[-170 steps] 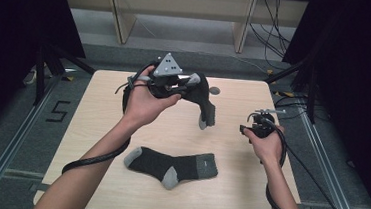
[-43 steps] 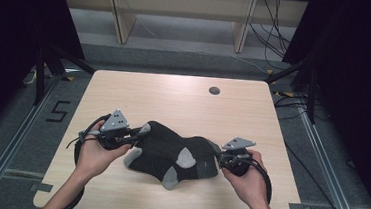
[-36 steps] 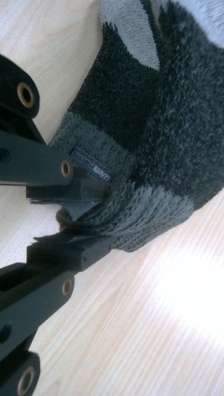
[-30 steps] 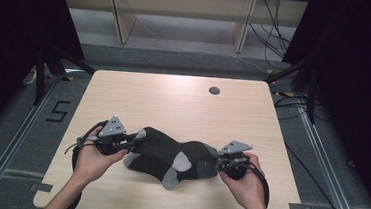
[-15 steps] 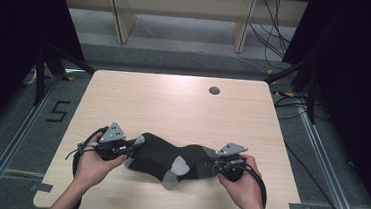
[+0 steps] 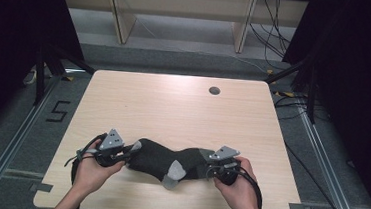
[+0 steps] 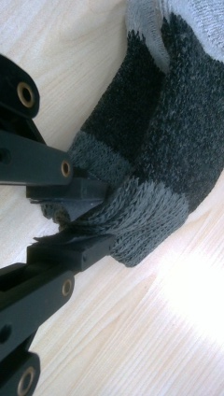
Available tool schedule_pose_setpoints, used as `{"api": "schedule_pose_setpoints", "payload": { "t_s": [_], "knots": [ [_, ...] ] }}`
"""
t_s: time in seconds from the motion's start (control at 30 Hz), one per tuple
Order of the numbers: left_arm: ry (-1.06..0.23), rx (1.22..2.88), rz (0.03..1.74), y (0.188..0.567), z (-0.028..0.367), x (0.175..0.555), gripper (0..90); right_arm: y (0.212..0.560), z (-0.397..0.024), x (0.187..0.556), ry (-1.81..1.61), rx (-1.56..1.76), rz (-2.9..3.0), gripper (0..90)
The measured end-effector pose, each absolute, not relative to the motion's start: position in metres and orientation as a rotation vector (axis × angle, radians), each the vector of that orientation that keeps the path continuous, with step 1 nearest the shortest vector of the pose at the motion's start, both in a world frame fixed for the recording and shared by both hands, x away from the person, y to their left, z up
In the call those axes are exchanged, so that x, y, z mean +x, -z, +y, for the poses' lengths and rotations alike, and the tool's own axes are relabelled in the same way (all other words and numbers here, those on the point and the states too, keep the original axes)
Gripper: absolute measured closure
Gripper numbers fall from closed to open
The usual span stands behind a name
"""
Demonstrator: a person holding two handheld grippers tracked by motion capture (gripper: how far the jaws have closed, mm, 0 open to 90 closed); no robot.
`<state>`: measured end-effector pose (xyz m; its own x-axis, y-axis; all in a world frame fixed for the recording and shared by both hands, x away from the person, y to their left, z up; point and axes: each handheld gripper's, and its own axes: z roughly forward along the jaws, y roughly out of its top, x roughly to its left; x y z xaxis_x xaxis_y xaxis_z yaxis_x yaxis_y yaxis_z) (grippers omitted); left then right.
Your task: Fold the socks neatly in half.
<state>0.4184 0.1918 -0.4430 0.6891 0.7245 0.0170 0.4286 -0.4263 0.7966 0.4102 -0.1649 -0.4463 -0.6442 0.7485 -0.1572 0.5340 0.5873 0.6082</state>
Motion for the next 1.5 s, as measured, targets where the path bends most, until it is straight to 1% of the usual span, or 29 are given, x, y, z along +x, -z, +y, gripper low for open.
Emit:
{"api": "schedule_pose_setpoints", "payload": {
  "t_s": [0.3, 0.47, 0.5, 0.63, 0.77, 0.87, 1.0, 1.07, 1.17, 1.2, 1.23, 1.33, 1.43, 1.5],
  "knots": [
    [-0.477, 2.097, 0.894, 0.447, 0.196, 0.42, 78.7, 0.446, -0.157, 0.409, -0.709, 0.977, 2.433, 75.2],
    [-0.473, 2.107, 0.905, 0.455, 0.195, 0.418, 78.6, 0.452, -0.155, 0.406, -0.693, 0.991, 2.447, 74.8],
    [-0.473, 2.109, 0.909, 0.457, 0.196, 0.418, 78.6, 0.453, -0.156, 0.407, -0.683, 0.946, 2.456, 74.6],
    [-0.475, 2.116, 0.92, 0.462, 0.197, 0.417, 78.5, 0.456, -0.153, 0.406, -0.661, 0.963, 2.483, 72.6],
    [-0.475, 2.127, 0.926, 0.464, 0.198, 0.419, 78.4, 0.458, -0.153, 0.406, -0.656, 0.95, 2.501, 65.7],
    [-0.476, 2.129, 0.929, 0.465, 0.198, 0.42, 78.3, 0.453, -0.159, 0.406, -0.7, 0.964, 2.532, 55.2],
    [-0.473, 2.134, 0.934, 0.467, 0.199, 0.421, 78.2, 0.442, -0.174, 0.406, -0.83, 1.061, 2.557, 51.4],
    [-0.47, 2.14, 0.935, 0.468, 0.199, 0.422, 78.1, 0.433, -0.181, 0.406, -0.875, 1.142, 2.529, 51.3],
    [-0.468, 2.146, 0.942, 0.47, 0.198, 0.422, 77.9, 0.428, -0.19, 0.416, -0.92, 1.223, 2.443, 51.8],
    [-0.469, 2.15, 0.938, 0.47, 0.198, 0.423, 77.8, 0.431, -0.192, 0.423, -0.952, 1.27, 2.409, 52.7],
    [-0.469, 2.15, 0.939, 0.47, 0.198, 0.423, 77.8, 0.434, -0.194, 0.429, -0.971, 1.243, 2.405, 53.6],
    [-0.467, 2.155, 0.94, 0.471, 0.198, 0.423, 77.8, 0.445, -0.188, 0.442, -1.005, 1.344, 2.36, 56.9],
    [-0.461, 2.164, 0.933, 0.471, 0.199, 0.424, 77.7, 0.452, -0.181, 0.45, -0.99, 1.432, 2.381, 62.5],
    [-0.46, 2.174, 0.927, 0.471, 0.199, 0.424, 77.7, 0.455, -0.174, 0.451, -0.965, 1.506, 2.4, 64.3]
  ]
}}
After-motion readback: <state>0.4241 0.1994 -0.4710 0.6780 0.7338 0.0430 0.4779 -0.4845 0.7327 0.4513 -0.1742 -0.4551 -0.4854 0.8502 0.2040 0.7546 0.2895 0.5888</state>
